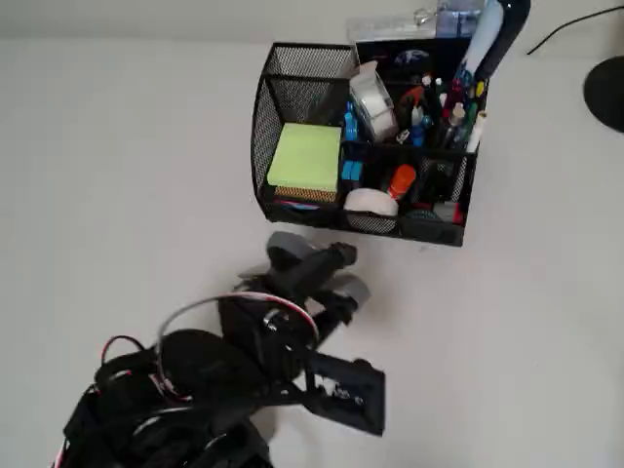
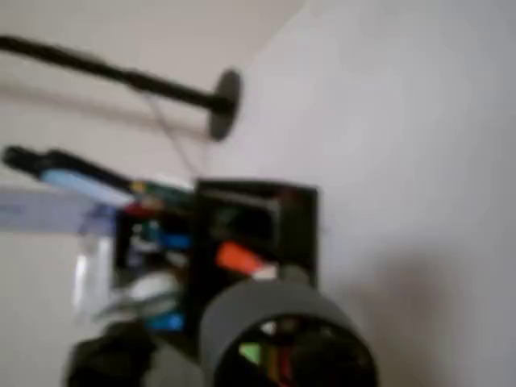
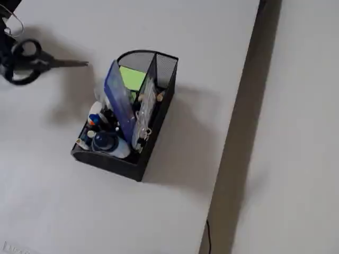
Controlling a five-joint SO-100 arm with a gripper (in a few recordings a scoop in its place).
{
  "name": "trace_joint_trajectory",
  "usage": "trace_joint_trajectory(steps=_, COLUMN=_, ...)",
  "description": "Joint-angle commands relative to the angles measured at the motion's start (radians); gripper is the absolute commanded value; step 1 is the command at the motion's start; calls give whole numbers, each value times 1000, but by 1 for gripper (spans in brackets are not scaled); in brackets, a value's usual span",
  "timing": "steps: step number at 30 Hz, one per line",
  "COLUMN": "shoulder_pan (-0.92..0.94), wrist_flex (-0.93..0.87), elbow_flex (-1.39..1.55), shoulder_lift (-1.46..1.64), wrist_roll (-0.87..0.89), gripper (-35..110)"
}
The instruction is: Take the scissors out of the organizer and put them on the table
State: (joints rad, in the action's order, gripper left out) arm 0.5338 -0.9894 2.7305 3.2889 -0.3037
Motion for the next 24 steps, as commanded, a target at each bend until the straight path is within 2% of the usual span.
trace_joint_trajectory(steps=1, shoulder_pan=-9, wrist_flex=0, elbow_flex=14, shoulder_lift=0, wrist_roll=-92, gripper=34)
trace_joint_trajectory(steps=3, shoulder_pan=-18, wrist_flex=3, elbow_flex=29, shoulder_lift=0, wrist_roll=-118, gripper=40)
trace_joint_trajectory(steps=7, shoulder_pan=-6, wrist_flex=0, elbow_flex=35, shoulder_lift=0, wrist_roll=-132, gripper=40)
trace_joint_trajectory(steps=13, shoulder_pan=9, wrist_flex=6, elbow_flex=43, shoulder_lift=0, wrist_roll=-155, gripper=1)
trace_joint_trajectory(steps=24, shoulder_pan=37, wrist_flex=18, elbow_flex=83, shoulder_lift=2, wrist_roll=-152, gripper=0)
